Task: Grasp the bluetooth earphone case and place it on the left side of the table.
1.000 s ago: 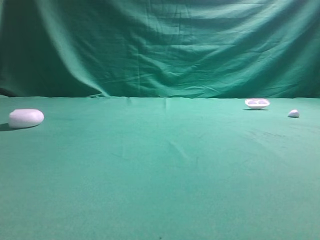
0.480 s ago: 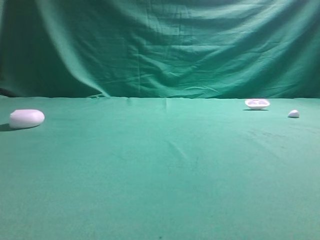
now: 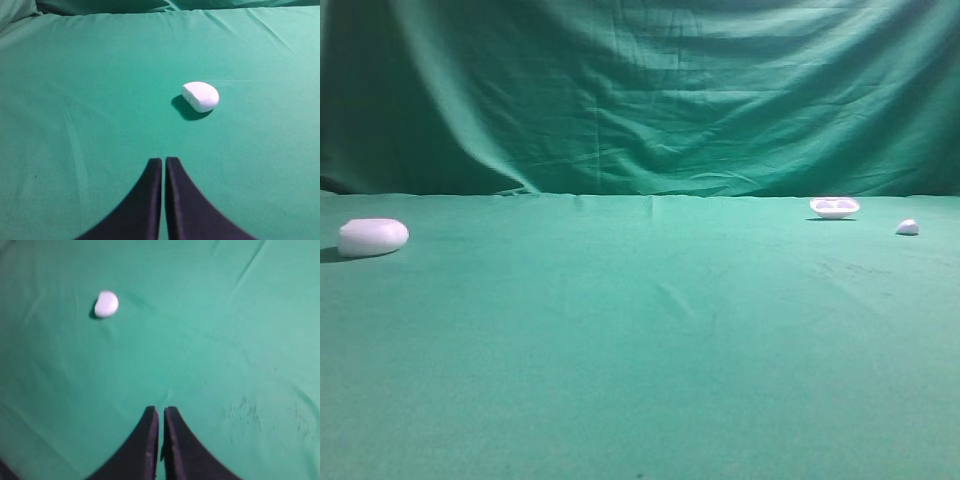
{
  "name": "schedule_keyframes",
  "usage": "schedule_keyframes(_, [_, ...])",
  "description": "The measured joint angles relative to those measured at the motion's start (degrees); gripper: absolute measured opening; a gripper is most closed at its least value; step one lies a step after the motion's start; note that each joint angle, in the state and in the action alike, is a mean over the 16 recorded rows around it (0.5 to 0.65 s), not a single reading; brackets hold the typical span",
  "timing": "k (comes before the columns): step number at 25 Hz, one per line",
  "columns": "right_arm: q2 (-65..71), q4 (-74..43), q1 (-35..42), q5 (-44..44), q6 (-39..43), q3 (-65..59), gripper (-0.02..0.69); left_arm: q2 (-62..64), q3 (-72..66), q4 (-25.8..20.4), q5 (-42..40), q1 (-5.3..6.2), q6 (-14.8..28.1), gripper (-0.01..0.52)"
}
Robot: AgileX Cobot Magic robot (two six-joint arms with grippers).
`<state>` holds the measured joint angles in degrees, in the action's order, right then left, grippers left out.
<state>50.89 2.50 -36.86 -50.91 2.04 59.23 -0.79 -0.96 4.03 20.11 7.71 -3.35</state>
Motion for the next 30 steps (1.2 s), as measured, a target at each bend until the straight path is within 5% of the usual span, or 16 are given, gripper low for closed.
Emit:
schedule_keyframes(6, [-11.57,0.36,0.06,5.81,0.15,-9.83,0.0,0.0,0.0,0.0,0.0,0.0,0.0,0.0])
schedule_keyframes(16, [-20.88,-1.75,2.03,2.29,0.26,-15.12,0.0,0.0,0.0,0.0,0.0,0.0,0.0,0.0])
schedule_keyframes(30, [-37.73,-3.56,20.43,18.35,0.05,-37.6,0.0,0.0,0.0,0.0,0.0,0.0,0.0,0.0])
